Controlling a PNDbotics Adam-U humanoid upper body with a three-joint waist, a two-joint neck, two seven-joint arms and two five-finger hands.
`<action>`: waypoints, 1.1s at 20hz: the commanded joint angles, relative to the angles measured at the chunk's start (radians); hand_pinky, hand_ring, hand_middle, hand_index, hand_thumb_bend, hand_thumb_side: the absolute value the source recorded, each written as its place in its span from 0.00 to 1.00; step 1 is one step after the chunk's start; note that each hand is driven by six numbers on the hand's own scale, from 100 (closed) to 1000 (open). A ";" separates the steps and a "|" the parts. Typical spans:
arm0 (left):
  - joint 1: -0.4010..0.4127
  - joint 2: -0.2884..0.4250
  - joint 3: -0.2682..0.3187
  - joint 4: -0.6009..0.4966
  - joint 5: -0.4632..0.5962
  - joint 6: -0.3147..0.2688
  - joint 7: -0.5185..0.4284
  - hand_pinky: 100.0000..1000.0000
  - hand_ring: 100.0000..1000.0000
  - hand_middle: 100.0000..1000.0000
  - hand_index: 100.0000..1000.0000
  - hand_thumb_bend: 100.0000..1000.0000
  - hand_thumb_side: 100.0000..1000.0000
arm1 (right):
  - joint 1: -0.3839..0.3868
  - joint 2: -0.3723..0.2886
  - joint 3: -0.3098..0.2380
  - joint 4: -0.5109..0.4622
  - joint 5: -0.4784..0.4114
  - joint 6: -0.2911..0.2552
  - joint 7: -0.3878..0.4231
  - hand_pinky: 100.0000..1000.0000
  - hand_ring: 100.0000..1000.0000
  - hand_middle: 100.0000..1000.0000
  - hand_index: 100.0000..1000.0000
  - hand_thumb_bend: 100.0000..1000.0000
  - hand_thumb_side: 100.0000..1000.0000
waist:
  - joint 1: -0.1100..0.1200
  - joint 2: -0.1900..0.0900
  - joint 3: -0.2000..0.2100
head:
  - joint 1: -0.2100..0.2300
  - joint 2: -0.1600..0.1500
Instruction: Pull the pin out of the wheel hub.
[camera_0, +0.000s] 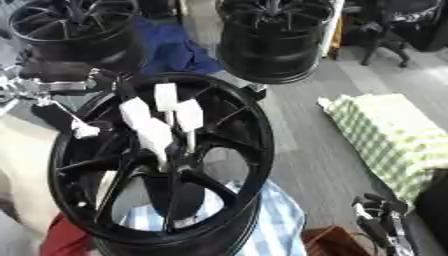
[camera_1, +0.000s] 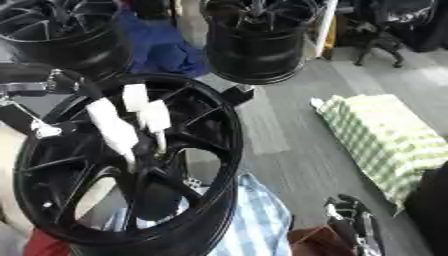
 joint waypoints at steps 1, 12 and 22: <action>-0.018 0.009 -0.001 0.006 -0.003 -0.350 -0.346 0.83 0.82 0.82 0.91 0.15 0.20 | -0.010 -0.025 -0.001 -0.018 0.003 -0.007 0.001 0.58 0.58 0.55 0.74 0.09 0.28 | 0.001 -0.014 -0.002 | 0.003 -0.002; -0.034 -0.024 -0.029 0.032 -0.004 -0.350 -0.346 0.84 0.83 0.86 0.92 0.18 0.21 | -0.013 -0.024 0.003 -0.018 0.004 -0.008 0.004 0.58 0.58 0.55 0.74 0.10 0.28 | 0.001 -0.013 -0.009 | 0.006 -0.002; -0.040 -0.040 -0.043 0.050 -0.020 -0.350 -0.346 0.82 0.80 0.82 0.91 0.17 0.22 | -0.015 -0.022 0.006 -0.018 0.005 -0.009 0.006 0.58 0.58 0.55 0.74 0.10 0.28 | 0.002 -0.012 -0.015 | 0.008 -0.002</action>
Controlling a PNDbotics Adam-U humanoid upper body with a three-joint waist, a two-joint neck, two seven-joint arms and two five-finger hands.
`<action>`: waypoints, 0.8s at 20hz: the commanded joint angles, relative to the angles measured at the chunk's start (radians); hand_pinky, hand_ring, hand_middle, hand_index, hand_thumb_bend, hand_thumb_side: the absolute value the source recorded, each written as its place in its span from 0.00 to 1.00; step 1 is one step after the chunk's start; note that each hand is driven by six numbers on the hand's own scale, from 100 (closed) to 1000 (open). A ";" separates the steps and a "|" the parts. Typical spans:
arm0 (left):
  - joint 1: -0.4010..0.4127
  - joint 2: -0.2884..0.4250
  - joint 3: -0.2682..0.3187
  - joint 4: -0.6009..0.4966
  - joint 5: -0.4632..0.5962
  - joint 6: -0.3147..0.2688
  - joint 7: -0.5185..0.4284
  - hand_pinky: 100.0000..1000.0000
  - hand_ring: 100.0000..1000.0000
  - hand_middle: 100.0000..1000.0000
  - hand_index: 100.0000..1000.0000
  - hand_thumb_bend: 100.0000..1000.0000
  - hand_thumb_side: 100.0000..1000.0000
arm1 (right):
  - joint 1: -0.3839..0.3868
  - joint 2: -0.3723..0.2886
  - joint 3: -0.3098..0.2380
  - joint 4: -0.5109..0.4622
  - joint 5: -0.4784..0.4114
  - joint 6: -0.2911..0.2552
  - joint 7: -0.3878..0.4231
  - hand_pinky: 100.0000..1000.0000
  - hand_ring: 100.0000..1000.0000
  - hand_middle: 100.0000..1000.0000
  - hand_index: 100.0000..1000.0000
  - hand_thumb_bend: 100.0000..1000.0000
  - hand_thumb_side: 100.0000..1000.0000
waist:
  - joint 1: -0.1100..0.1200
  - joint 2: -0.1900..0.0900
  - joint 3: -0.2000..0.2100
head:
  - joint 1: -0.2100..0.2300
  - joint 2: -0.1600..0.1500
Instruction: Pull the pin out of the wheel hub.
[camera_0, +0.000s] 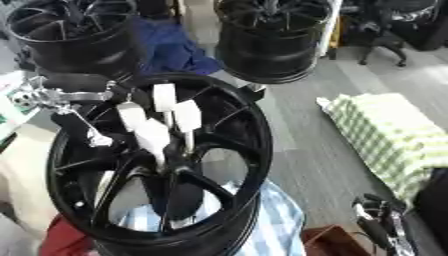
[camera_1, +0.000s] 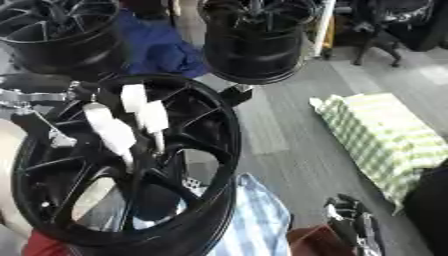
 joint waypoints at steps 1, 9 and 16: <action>-0.023 0.012 0.002 0.003 -0.010 -0.348 -0.348 0.81 0.79 0.81 0.91 0.16 0.21 | -0.010 -0.021 0.000 -0.018 0.005 -0.005 0.002 0.58 0.58 0.55 0.74 0.10 0.28 | 0.001 -0.012 -0.002 | 0.001 -0.002; -0.025 0.009 0.011 0.023 -0.025 -0.348 -0.348 0.75 0.74 0.79 0.91 0.01 0.15 | -0.010 -0.021 0.001 -0.018 0.005 -0.005 0.003 0.58 0.58 0.55 0.74 0.10 0.28 | 0.001 -0.012 -0.002 | 0.000 -0.002; -0.029 0.003 0.013 0.033 -0.027 -0.348 -0.348 0.66 0.61 0.72 0.89 0.00 0.10 | -0.010 -0.022 0.000 -0.019 0.005 -0.005 0.002 0.58 0.58 0.55 0.74 0.10 0.28 | 0.000 -0.012 -0.001 | 0.001 -0.002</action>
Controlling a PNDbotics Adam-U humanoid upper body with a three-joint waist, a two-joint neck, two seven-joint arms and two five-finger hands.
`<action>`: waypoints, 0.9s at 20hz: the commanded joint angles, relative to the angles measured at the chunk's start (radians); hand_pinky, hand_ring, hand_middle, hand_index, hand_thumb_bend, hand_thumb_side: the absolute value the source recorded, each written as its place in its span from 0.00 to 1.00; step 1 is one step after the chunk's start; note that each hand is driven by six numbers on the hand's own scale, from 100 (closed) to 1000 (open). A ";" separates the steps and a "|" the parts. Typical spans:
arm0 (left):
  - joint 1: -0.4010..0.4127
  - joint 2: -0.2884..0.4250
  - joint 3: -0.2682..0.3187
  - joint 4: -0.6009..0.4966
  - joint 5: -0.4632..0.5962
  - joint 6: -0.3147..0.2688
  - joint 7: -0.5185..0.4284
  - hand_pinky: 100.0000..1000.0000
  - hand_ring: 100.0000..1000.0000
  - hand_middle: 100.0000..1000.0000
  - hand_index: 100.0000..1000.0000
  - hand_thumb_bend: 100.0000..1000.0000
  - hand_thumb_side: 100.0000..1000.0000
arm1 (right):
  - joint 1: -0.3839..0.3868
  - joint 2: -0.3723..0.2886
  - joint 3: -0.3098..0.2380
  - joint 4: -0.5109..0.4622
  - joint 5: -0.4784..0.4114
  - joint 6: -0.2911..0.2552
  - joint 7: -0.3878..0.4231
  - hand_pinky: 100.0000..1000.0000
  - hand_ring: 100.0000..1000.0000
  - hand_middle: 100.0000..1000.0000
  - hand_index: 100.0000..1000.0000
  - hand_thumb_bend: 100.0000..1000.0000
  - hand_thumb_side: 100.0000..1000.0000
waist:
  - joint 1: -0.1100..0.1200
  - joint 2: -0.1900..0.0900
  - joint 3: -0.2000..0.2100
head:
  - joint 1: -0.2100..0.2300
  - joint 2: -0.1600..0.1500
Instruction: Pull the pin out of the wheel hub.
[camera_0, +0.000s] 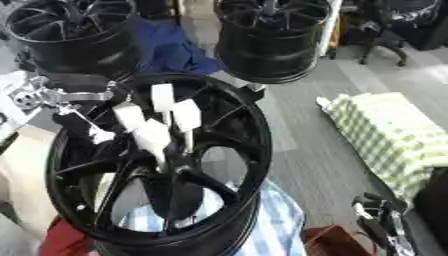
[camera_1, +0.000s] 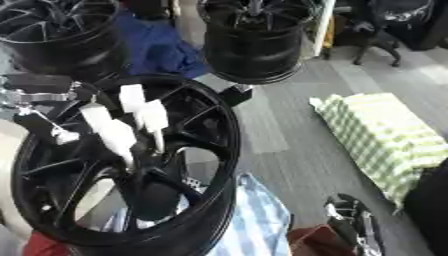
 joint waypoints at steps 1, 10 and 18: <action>-0.020 0.013 0.011 0.002 -0.005 -0.348 -0.348 0.65 0.60 0.70 0.88 0.00 0.10 | -0.009 -0.022 -0.001 -0.019 0.002 -0.003 0.000 0.58 0.58 0.55 0.74 0.10 0.28 | -0.001 -0.012 0.000 | 0.002 -0.002; -0.037 -0.003 0.044 0.031 0.026 -0.348 -0.348 0.52 0.44 0.44 0.72 0.00 0.18 | -0.007 -0.023 -0.003 -0.017 0.001 -0.002 -0.002 0.58 0.58 0.55 0.74 0.10 0.28 | -0.002 -0.014 0.004 | 0.004 -0.002; -0.097 -0.026 0.131 0.051 0.112 -0.296 -0.348 0.47 0.39 0.38 0.65 0.00 0.23 | -0.003 -0.023 -0.004 -0.015 -0.001 -0.001 -0.004 0.58 0.58 0.55 0.74 0.10 0.28 | -0.005 -0.017 0.010 | 0.002 -0.002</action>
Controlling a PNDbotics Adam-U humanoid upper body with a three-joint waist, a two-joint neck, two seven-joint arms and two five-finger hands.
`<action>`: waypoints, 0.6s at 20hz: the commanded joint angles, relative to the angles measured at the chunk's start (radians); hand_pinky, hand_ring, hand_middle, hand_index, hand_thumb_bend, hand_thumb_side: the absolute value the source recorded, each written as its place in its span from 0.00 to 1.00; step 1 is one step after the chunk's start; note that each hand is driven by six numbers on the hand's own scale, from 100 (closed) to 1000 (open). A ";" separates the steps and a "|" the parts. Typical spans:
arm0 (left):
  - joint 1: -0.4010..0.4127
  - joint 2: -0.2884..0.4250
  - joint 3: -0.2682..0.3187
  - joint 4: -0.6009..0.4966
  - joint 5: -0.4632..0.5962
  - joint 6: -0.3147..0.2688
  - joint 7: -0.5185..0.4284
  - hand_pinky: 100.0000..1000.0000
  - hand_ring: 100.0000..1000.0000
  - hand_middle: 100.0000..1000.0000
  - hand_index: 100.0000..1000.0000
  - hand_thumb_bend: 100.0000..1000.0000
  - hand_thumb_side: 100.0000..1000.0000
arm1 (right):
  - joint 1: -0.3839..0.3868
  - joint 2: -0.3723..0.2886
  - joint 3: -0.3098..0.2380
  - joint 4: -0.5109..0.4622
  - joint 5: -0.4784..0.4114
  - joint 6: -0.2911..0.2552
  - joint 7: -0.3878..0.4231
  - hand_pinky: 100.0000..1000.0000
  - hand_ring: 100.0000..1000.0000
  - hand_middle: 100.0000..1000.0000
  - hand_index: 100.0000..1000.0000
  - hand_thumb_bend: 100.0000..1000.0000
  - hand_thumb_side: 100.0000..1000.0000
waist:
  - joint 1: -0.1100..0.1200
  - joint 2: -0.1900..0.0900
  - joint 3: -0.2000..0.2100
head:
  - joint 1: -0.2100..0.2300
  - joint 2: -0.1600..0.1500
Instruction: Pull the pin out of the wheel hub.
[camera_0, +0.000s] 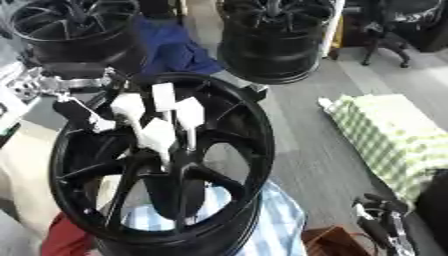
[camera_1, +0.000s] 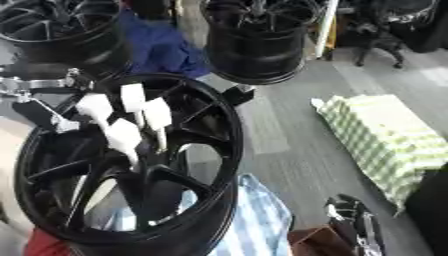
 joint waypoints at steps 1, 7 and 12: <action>-0.049 0.010 0.054 -0.005 0.031 -0.305 -0.331 0.47 0.39 0.38 0.65 0.00 0.23 | -0.005 -0.023 -0.004 -0.015 -0.001 -0.003 -0.002 0.58 0.58 0.55 0.74 0.10 0.28 | -0.002 -0.017 0.002 | 0.001 -0.002; -0.064 0.080 0.157 -0.050 0.090 -0.256 -0.331 0.48 0.40 0.38 0.66 0.00 0.21 | -0.002 -0.023 -0.008 -0.015 -0.002 -0.004 -0.004 0.58 0.58 0.55 0.74 0.10 0.28 | 0.001 -0.017 0.011 | -0.006 -0.002; 0.041 0.215 0.300 -0.098 0.158 -0.174 -0.331 0.49 0.40 0.38 0.66 0.00 0.18 | 0.003 -0.030 -0.014 -0.014 -0.005 -0.003 -0.011 0.58 0.58 0.55 0.74 0.10 0.28 | 0.005 -0.019 0.029 | -0.018 -0.002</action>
